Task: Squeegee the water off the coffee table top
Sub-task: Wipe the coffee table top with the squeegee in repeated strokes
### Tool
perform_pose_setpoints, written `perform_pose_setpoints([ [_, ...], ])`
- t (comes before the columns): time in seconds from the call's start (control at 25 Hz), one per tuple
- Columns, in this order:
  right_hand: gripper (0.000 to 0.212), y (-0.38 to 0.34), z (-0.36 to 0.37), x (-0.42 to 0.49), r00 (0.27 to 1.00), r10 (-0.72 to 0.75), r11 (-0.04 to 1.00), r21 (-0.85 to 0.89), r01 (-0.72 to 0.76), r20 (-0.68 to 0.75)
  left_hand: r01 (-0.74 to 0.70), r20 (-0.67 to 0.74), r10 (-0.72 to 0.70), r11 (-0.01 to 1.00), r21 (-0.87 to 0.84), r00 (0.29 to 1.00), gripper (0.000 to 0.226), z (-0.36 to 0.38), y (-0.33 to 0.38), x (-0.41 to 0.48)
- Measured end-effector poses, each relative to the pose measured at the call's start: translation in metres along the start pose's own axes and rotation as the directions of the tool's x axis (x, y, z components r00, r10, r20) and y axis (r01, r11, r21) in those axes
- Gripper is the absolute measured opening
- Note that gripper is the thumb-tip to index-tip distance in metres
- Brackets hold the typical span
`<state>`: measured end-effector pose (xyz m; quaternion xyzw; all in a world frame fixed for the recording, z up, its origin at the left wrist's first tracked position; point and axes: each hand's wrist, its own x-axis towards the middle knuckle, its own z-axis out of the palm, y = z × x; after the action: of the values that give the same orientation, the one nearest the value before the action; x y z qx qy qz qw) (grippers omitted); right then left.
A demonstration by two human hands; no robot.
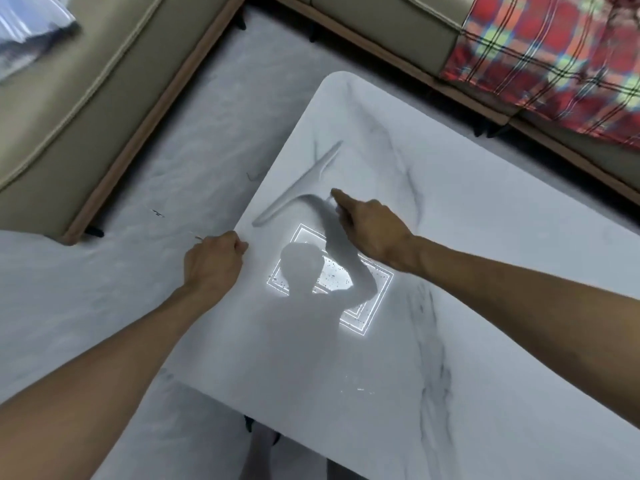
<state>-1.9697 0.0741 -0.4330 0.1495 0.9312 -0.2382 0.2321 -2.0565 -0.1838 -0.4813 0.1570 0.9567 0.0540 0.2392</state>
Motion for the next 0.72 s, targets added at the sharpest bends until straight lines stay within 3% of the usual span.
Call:
perform_pose_setpoints([
  [0.12,0.053,0.039,0.0,-0.062,0.987,0.002,0.988,-0.152,0.023,0.163,0.029,0.055,-0.03,0.999,0.019,0.998,0.046,0.005,-0.007,-0.015],
  [0.2,0.051,0.061,-0.011,-0.093,0.979,0.039,0.974,-0.227,0.008,0.202,0.068,0.053,-0.065,0.996,-0.056,0.996,0.052,0.004,-0.011,-0.023],
  [0.28,0.05,0.065,-0.019,-0.103,0.982,0.035,0.98,-0.201,0.003,0.184,0.076,-0.007,-0.078,0.985,-0.156,0.997,0.038,0.005,-0.017,-0.028],
  [0.36,0.049,0.045,-0.016,-0.088,0.993,-0.045,0.99,-0.125,0.059,0.11,0.116,-0.008,-0.122,0.961,-0.253,0.992,0.018,0.009,-0.025,-0.034],
  [0.52,0.05,-0.039,0.019,-0.024,0.977,-0.191,0.979,-0.06,0.197,0.092,0.279,0.151,-0.238,0.879,-0.386,0.959,0.051,0.017,-0.046,-0.039],
  [0.64,0.05,-0.065,0.045,-0.014,0.956,-0.256,0.954,-0.122,0.274,0.141,0.326,0.262,-0.236,0.863,-0.386,0.936,0.053,0.023,-0.058,-0.045],
  [0.72,0.049,-0.046,0.049,-0.029,0.959,-0.238,0.949,-0.174,0.264,0.157,0.277,0.236,-0.203,0.898,-0.343,0.95,0.043,0.027,-0.059,-0.051],
])
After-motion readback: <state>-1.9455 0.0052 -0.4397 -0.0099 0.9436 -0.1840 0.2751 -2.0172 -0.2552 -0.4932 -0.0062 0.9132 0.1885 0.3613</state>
